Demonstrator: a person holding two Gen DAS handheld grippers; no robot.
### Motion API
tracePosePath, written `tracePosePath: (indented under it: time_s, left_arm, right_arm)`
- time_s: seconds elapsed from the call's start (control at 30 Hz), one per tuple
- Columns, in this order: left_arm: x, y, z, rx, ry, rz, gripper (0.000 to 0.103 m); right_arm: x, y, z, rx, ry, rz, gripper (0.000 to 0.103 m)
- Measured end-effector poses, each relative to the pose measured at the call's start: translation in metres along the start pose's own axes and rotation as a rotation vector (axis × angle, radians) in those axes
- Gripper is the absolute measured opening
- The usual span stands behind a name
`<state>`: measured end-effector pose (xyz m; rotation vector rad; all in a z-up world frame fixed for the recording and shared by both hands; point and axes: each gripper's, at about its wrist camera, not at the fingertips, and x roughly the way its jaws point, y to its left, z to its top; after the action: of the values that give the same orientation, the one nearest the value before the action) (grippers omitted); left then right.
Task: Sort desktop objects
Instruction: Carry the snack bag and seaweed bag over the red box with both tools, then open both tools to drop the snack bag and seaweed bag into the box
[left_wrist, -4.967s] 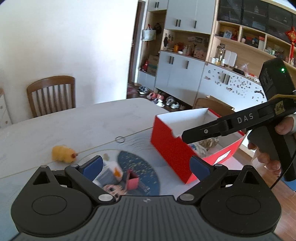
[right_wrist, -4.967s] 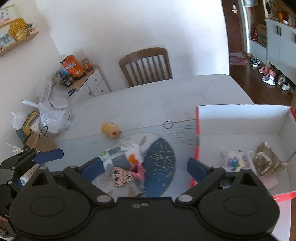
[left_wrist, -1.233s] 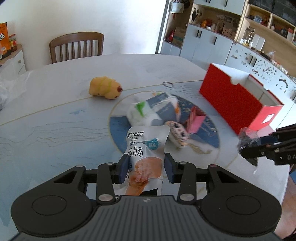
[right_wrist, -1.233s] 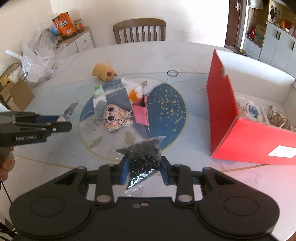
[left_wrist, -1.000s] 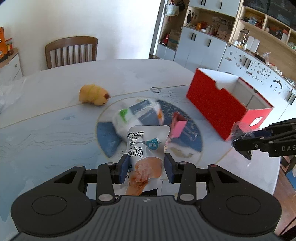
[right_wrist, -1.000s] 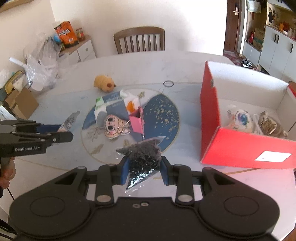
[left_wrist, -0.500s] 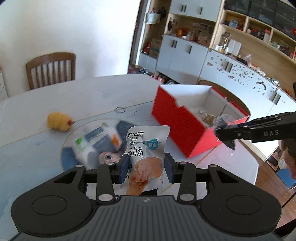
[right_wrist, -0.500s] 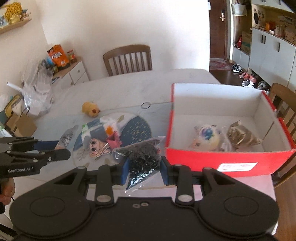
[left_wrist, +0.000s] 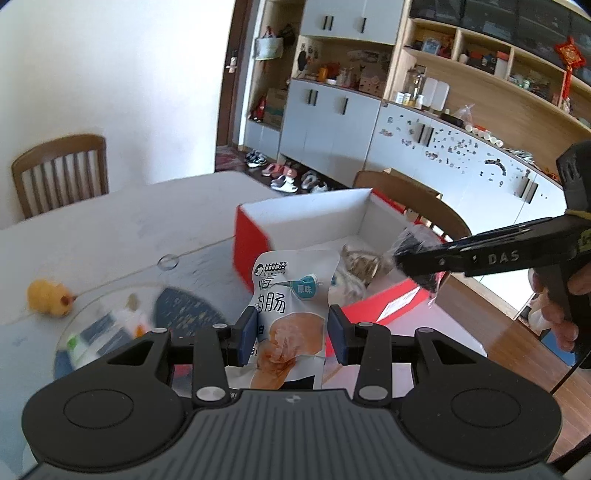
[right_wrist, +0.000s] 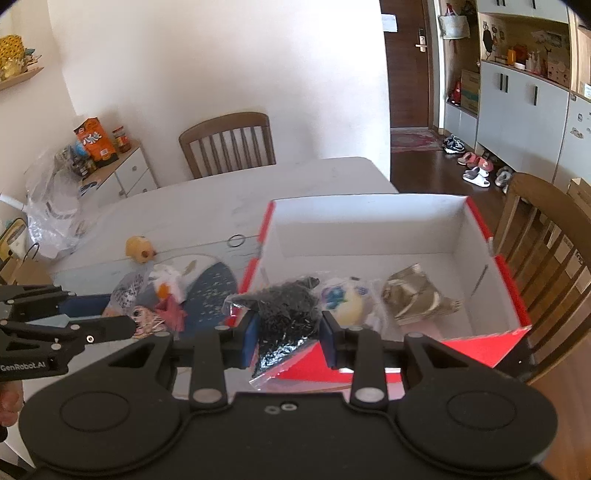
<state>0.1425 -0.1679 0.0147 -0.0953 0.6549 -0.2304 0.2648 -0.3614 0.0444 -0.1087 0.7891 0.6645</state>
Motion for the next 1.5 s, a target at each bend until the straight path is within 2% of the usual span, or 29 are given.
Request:
tracePosePath:
  time_s: [0.4, 0.73, 0.9, 1.27, 1.5]
  left_arm:
    - [0.052, -0.042, 0.037, 0.066, 0.007, -0.011, 0.039]
    - [0.109, -0.052, 0.068, 0.154, 0.063, 0.012, 0.039]
    - [0.139, -0.052, 0.082, 0.166, 0.096, 0.019, 0.039]
    - [0.210, -0.046, 0.095, 0.211, 0.246, 0.038, 0.039]
    - [0.236, -0.042, 0.091, 0.204, 0.336, 0.045, 0.039]
  right_arm:
    - [0.013, -0.057, 0.020, 0.004, 0.015, -0.015, 0.034]
    - [0.048, -0.084, 0.026, -0.009, 0.101, -0.014, 0.034]
    - [0.065, -0.089, 0.025, -0.021, 0.141, 0.001, 0.034]
    - [0.100, -0.092, 0.018, -0.066, 0.247, 0.007, 0.034]
    - [0.113, -0.092, 0.012, -0.096, 0.316, 0.038, 0.034]
